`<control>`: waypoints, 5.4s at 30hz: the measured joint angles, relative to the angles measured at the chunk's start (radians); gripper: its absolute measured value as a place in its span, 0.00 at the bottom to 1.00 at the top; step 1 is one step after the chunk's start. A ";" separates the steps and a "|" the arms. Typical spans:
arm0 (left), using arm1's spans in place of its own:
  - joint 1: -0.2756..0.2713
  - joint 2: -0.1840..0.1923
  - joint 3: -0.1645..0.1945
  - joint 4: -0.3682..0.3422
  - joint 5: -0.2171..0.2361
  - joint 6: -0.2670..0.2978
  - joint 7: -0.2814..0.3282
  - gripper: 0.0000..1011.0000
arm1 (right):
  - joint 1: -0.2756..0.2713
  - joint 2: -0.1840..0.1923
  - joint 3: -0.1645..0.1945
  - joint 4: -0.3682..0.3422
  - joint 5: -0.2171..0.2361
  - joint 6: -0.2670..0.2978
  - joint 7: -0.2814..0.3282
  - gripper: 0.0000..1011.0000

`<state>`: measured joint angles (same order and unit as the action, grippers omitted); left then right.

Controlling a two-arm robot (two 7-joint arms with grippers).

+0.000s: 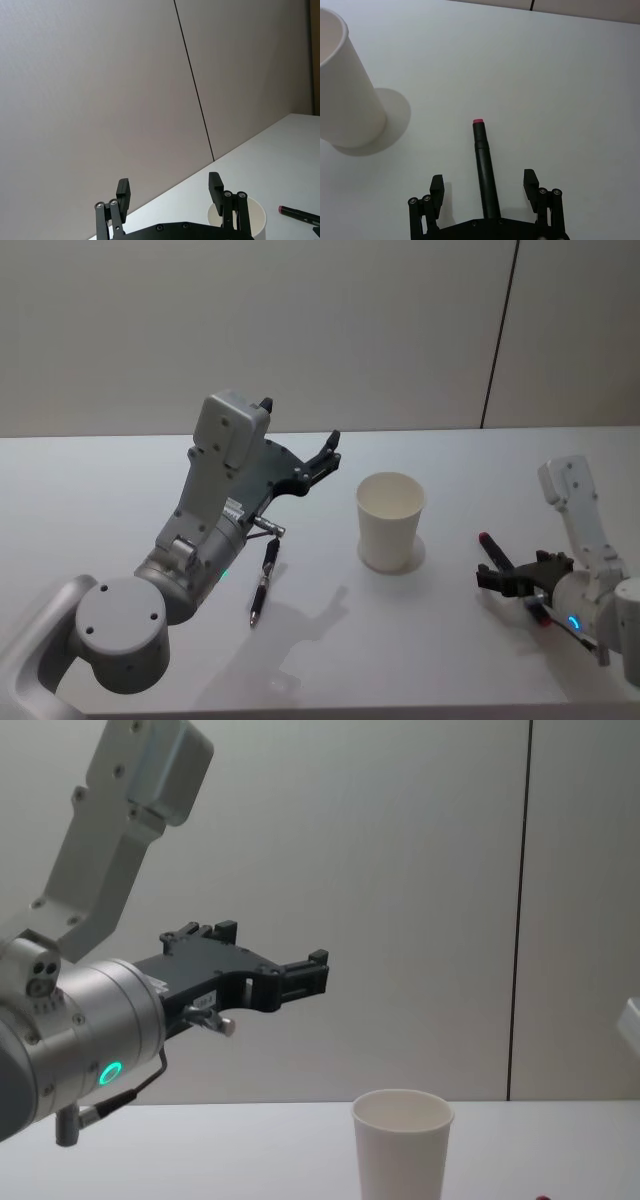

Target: Place the pen into the pen holder.

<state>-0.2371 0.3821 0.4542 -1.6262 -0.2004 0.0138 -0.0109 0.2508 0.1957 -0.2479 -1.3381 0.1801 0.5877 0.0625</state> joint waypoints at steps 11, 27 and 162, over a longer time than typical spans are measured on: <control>0.000 0.000 0.000 0.000 0.000 0.000 0.000 0.99 | 0.013 -0.009 -0.004 0.035 -0.009 -0.005 0.016 0.80; 0.000 0.000 0.000 0.000 0.000 0.000 0.000 0.99 | 0.027 -0.022 -0.006 0.068 -0.020 -0.008 0.016 0.27; 0.000 0.000 0.000 0.000 0.000 0.000 0.000 0.99 | 0.248 -0.211 -0.079 0.478 -0.148 -1.011 0.144 0.18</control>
<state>-0.2371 0.3821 0.4542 -1.6262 -0.2004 0.0138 -0.0109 0.4989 -0.0154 -0.3264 -0.8597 0.0317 -0.4229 0.2060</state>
